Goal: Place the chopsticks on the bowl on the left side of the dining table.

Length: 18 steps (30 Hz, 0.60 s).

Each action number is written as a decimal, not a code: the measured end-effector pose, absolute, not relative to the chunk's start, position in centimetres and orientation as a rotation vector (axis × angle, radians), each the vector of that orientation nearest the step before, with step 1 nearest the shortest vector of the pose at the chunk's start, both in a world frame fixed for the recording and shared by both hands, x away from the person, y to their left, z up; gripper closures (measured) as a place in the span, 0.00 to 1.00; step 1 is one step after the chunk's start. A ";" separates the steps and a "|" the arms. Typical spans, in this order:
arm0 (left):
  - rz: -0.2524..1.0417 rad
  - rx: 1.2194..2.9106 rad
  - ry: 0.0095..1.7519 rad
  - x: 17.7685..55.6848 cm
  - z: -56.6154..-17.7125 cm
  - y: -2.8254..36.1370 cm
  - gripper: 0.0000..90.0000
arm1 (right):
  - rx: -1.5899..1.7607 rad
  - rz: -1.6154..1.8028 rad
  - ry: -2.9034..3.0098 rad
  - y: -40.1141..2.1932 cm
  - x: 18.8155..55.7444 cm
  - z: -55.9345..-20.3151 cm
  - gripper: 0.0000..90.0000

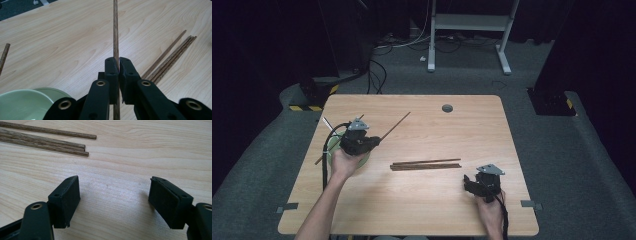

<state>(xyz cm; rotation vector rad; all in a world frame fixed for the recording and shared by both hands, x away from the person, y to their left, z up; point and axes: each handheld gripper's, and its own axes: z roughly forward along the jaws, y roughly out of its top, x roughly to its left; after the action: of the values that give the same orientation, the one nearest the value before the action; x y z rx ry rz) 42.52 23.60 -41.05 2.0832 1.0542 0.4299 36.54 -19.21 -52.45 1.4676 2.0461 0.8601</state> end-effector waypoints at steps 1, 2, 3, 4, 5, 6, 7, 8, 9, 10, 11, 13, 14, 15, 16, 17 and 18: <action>0.432 2.082 1.055 42.5 -41.0 23.7 0.95 | 1.468 0.860 2.046 -19.2 36.5 -52.4 0.27; 0.434 2.079 1.059 42.5 -41.0 23.8 0.94 | 1.468 0.860 2.046 -19.2 36.5 -52.4 0.27; 0.436 2.079 1.059 42.4 -40.9 23.9 0.94 | 1.468 0.860 2.046 -19.2 36.5 -52.4 0.27; 0.437 2.077 1.062 42.4 -40.9 24.0 0.94 | 1.468 0.860 2.046 -19.2 36.5 -52.4 0.27; 0.437 2.077 1.062 42.4 -40.9 24.0 0.94 | 1.468 0.860 2.046 -19.2 36.5 -52.4 0.27; 0.438 2.076 1.064 42.3 -40.8 24.2 0.94 | 1.468 0.860 2.046 -19.2 36.5 -52.4 0.27; 0.440 2.077 1.063 42.3 -40.8 24.2 0.94 | 1.468 0.860 2.046 -19.2 36.5 -52.4 0.27; 0.445 2.080 1.060 42.2 -40.8 24.3 0.94 | 1.468 0.860 2.046 -19.2 36.5 -52.4 0.27; 0.441 2.075 1.065 42.2 -40.8 24.4 0.94 | 1.468 0.860 2.046 -19.2 36.5 -52.4 0.27; 0.443 2.074 1.068 42.2 -40.8 24.5 0.94 | 1.468 0.860 2.046 -19.2 36.5 -52.4 0.27; 0.444 2.073 1.070 42.2 -40.8 24.6 0.94 | 1.468 0.860 2.046 -19.2 36.5 -52.4 0.27; 0.447 2.073 1.073 42.1 -40.7 24.8 0.94 | 1.468 0.860 2.046 -19.2 36.5 -52.4 0.27; 0.448 2.072 1.074 42.0 -40.7 24.9 0.94 | 1.468 0.860 2.046 -19.2 36.5 -52.4 0.27; 0.449 2.071 1.074 42.0 -40.7 25.0 0.94 | 1.468 0.860 2.046 -19.2 36.5 -52.4 0.27; 0.452 2.071 1.077 41.9 -40.7 25.1 0.94 | 1.468 0.860 2.046 -19.2 36.5 -52.4 0.27; 0.452 2.067 1.079 41.8 -40.7 25.2 0.94 | 1.468 0.860 2.046 -19.2 36.5 -52.4 0.27; 0.452 2.064 1.083 41.8 -40.7 25.4 0.94 | 1.468 0.860 2.046 -19.2 36.5 -52.4 0.27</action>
<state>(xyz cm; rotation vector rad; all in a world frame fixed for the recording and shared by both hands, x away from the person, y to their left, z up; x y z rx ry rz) 41.79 25.35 -40.69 2.0641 1.0831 0.4523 36.54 -19.21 -52.45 1.4681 2.0459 0.8601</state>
